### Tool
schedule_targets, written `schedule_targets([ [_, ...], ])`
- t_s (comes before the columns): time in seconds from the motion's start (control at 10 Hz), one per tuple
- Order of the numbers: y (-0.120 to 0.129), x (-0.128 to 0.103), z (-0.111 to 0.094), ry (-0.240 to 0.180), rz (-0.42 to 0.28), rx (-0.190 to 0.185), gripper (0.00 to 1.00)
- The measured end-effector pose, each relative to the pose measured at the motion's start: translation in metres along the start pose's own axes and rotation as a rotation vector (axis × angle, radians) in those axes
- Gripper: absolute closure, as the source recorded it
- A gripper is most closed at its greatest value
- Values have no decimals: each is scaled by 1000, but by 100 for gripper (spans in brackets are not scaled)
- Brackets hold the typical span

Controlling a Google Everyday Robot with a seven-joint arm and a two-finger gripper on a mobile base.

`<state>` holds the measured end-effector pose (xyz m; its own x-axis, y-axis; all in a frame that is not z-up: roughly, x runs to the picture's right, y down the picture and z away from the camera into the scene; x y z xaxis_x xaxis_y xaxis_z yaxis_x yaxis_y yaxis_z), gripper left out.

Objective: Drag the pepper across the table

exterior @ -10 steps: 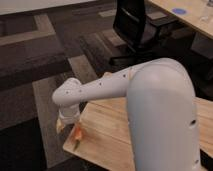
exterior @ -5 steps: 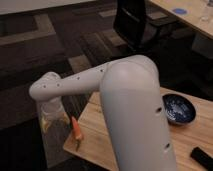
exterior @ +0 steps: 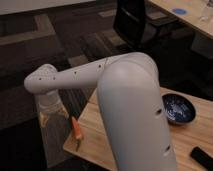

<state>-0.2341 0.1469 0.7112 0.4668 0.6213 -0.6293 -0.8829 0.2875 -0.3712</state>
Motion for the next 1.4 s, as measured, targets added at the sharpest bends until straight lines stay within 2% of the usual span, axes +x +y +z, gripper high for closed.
schedule_targets([
  [0.2,-17,19,-1,4,78,36,35],
  [0.6,-21,56,1,28,95,135,35],
  [0.8,-27,72,1,24,102,187,35],
  [0.9,-28,74,0,24,106,190,35],
  [1.0,-43,81,2,24,139,205,35],
  [1.1,-46,82,3,25,147,207,35],
  [1.4,-76,92,12,31,212,213,35],
])
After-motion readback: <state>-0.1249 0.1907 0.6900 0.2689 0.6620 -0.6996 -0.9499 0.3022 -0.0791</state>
